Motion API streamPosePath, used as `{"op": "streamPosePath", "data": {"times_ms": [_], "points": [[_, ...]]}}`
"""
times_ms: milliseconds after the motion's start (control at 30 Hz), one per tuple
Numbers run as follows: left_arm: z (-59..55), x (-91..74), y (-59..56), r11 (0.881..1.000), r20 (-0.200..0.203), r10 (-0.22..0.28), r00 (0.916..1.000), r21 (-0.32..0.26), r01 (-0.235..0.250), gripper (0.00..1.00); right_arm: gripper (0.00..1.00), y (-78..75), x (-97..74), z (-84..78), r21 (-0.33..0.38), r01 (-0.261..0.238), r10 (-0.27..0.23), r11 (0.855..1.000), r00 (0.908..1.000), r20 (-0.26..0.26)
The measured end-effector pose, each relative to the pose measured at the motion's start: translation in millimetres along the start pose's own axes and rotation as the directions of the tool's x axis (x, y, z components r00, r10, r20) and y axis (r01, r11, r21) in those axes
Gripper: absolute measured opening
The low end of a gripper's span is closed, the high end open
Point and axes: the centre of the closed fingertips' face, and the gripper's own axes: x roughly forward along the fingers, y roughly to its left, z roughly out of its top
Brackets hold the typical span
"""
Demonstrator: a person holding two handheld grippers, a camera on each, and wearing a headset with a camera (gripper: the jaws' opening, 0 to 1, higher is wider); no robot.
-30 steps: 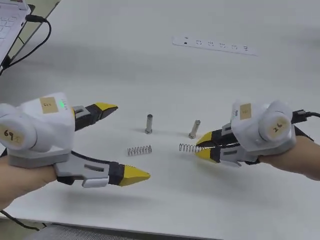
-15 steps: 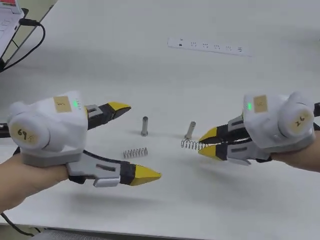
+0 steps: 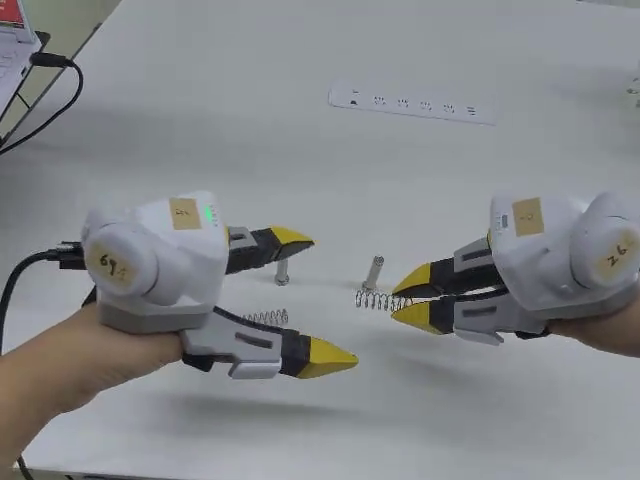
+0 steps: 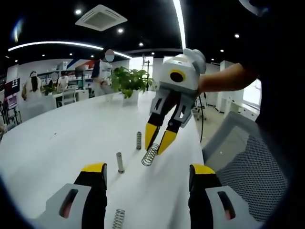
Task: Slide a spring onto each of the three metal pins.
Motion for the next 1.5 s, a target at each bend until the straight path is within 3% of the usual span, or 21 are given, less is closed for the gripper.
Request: {"op": "streamPosePath", "data": {"times_ms": [200, 433, 900, 1500], "points": [[5.5, 14.4, -5.8, 0.999, 0.011, -0.042, 0.999, -0.006, 0.042, 0.5, 0.08, 4.8, -2.9, 2.2, -0.02, -0.012, 0.012, 1.0, 0.9999, 0.002], [4.0, 22.2, -7.4, 0.998, 0.003, -0.068, 0.9977, -0.004, 0.068, 0.33, 0.08, 8.8, -5.9, 8.4, -0.039, -0.019, 0.02, 0.999, 0.9997, 0.015], [8.6, 28.0, -12.0, 0.994, 0.026, -0.101, 0.9946, -0.027, 0.102, 0.16, 0.08, 12.7, -11.4, 11.6, -0.056, -0.028, 0.029, 0.998, 0.9994, 0.019], [12.5, 27.6, -16.5, 0.993, 0.044, -0.119, 0.9919, -0.012, 0.12, 0.04, 0.08, 14.9, -13.3, 15.2, -0.066, -0.037, 0.039, 0.997, 0.9989, 0.028]]}}
